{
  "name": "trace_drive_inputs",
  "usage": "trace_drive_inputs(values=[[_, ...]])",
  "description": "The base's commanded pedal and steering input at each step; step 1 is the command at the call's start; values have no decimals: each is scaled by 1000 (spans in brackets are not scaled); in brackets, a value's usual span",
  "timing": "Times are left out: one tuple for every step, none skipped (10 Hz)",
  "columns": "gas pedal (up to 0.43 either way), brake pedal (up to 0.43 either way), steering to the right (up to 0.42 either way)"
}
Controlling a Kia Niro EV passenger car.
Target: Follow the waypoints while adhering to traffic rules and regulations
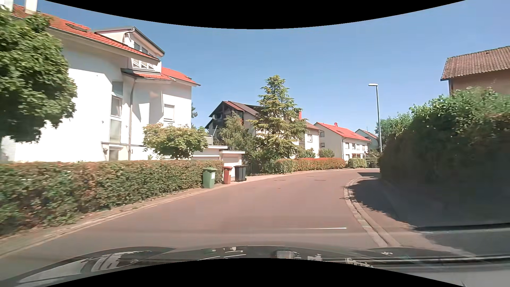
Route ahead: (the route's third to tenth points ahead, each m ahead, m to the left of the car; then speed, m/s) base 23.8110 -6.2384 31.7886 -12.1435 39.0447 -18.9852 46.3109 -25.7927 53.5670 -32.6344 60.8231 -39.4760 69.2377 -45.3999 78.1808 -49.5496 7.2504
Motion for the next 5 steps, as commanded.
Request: trace_drive_inputs(values=[[98, 0, 119], [98, 0, 116], [98, 0, 112], [98, 0, 108], [98, 0, 106]])
